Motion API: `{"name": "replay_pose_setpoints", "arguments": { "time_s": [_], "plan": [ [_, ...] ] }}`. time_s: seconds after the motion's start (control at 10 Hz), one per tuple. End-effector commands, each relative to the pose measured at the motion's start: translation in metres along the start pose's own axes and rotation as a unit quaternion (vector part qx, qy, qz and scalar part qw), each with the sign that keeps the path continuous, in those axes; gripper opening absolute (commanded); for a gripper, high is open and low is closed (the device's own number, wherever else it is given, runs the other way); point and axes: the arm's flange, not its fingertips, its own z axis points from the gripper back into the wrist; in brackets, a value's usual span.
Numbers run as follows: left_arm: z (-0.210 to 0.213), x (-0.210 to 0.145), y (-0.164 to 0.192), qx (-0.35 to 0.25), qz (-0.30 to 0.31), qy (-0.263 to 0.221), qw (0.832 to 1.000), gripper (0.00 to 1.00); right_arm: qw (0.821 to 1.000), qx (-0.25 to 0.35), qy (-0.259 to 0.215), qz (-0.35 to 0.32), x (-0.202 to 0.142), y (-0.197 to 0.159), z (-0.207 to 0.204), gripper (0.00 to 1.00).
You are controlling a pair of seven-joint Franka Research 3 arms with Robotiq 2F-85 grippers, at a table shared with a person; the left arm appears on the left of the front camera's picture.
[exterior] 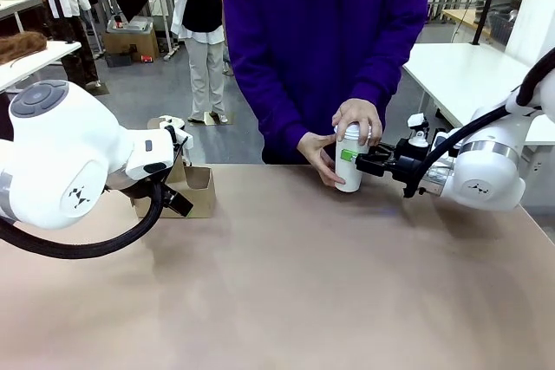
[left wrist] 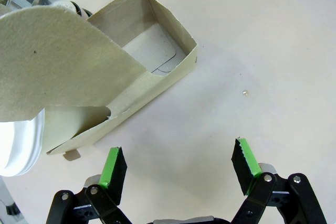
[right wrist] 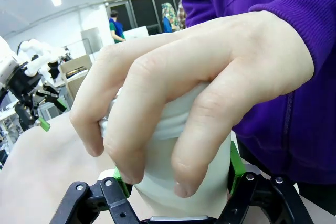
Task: Pour a drink into a cup and package it in a carrier.
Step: When a person places the Paper Cup Lid on the 600 ml Paper Cup , lift the 600 ml Paper Cup.
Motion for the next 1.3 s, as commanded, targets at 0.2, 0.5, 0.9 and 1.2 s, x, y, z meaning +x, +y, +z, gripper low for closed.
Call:
{"name": "replay_pose_setpoints", "arguments": {
  "time_s": [0.2, 0.5, 0.9, 1.2],
  "plan": [
    [0.0003, 0.0, -0.0001, 0.0, 0.0, 0.0, 1.0, 1.0, 1.0, -0.002, -0.006, 0.0, 0.0057, 0.0048, -0.0002, 0.8],
    [0.0003, 0.0, -0.0001, 0.0, 0.0, 0.0, 1.0, 1.0, 1.0, -0.002, -0.006, 0.0, 0.0057, 0.0048, -0.0002, 0.8],
    [0.0003, 0.0, -0.0001, 0.0, 0.0, 0.0, 1.0, 1.0, 1.0, -0.002, -0.006, 0.0, 0.0057, 0.0048, -0.0002, 0.8],
    [0.0003, 0.0, -0.0001, 0.0, 0.0, 0.0, 1.0, 1.0, 1.0, 0.0, 0.0, 0.0, -0.0003, 0.0004, 0.0001, 0.8]
  ]
}}
